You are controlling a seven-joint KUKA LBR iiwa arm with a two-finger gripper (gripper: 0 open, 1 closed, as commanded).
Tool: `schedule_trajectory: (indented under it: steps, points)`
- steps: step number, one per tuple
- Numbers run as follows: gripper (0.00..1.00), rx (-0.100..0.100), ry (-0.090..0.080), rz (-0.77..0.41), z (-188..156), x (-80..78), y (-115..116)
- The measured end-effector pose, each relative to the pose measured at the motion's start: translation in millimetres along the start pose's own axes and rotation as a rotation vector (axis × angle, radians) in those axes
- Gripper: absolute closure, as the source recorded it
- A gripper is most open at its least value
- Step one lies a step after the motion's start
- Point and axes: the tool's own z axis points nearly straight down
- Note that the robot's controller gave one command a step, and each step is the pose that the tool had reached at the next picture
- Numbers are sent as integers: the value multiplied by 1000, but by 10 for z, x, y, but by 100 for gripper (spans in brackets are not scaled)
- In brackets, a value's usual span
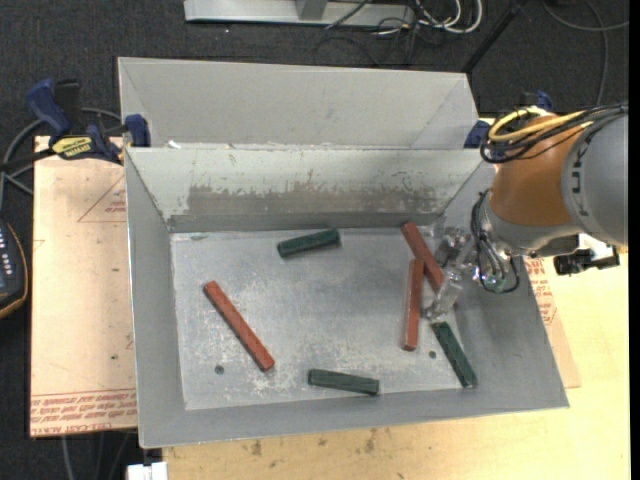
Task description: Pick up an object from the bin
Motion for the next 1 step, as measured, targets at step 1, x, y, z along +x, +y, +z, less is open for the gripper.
schedule_trajectory:
  steps: [1]
  points:
    - [100,0,1,-1,0,1,2]
